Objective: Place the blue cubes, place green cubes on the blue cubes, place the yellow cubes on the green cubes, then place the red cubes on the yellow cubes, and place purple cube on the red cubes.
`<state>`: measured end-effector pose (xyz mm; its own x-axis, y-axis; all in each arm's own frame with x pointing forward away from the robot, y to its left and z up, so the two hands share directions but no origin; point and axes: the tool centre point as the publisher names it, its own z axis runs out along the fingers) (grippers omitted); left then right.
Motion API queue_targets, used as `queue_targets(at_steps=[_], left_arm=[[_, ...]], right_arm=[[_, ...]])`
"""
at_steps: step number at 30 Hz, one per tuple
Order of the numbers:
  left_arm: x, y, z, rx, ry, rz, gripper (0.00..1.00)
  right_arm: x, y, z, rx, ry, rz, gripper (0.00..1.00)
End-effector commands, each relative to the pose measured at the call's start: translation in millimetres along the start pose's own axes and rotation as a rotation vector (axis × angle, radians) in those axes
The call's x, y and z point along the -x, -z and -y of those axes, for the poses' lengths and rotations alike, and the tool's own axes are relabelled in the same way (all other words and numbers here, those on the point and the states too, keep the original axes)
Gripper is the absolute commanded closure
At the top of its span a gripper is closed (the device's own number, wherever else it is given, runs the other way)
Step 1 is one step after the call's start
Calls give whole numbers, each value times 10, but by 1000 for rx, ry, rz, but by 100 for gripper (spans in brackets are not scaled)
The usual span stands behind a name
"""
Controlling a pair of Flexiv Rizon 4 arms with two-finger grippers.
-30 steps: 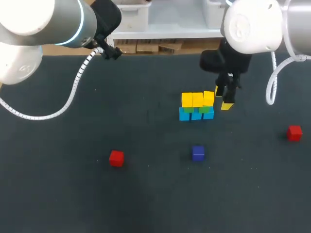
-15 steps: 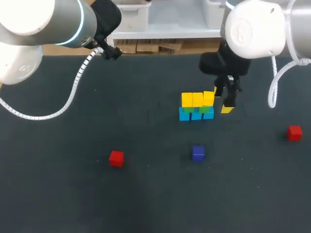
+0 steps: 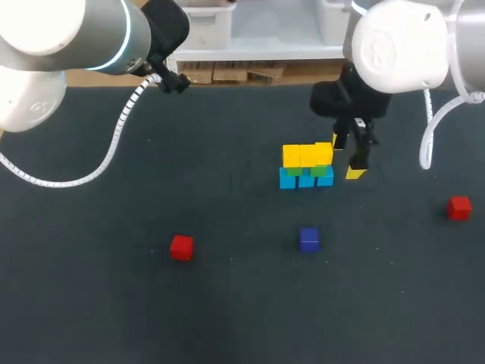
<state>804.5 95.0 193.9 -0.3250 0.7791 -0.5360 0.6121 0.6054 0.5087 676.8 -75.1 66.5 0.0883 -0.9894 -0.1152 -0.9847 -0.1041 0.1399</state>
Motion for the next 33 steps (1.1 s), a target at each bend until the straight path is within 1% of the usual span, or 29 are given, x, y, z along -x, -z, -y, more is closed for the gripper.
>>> queue_targets(at_steps=[1,3,4,7,13,17,22,25,29,33], left_arm=[[5,-8,-13,-4,-2,0,0],[5,-8,-13,-4,-2,0,0],[5,-8,-13,-4,-2,0,0],[5,-8,-13,-4,-2,0,0],[5,-8,-13,-4,-2,0,0],[5,-8,-13,-4,-2,0,0],[5,-8,-13,-4,-2,0,0],[5,-8,-13,-4,-2,0,0],[5,-8,-13,-4,-2,0,0],[5,-8,-13,-4,-2,0,0]], right_arm=[[-5,-8,-16,-6,-1,0,4],[-6,-9,-16,-10,-1,-5,2],[-10,-11,-13,-20,-3,-11,0],[-54,36,10,-33,-21,-7,0],[-260,206,43,-78,-85,12,0],[-350,271,-112,-93,-83,28,0],[-387,300,-342,-97,-73,52,0],[-463,273,-401,-104,-64,45,0],[-635,266,-338,-114,-123,42,0],[-821,274,-260,-102,-192,59,0]])
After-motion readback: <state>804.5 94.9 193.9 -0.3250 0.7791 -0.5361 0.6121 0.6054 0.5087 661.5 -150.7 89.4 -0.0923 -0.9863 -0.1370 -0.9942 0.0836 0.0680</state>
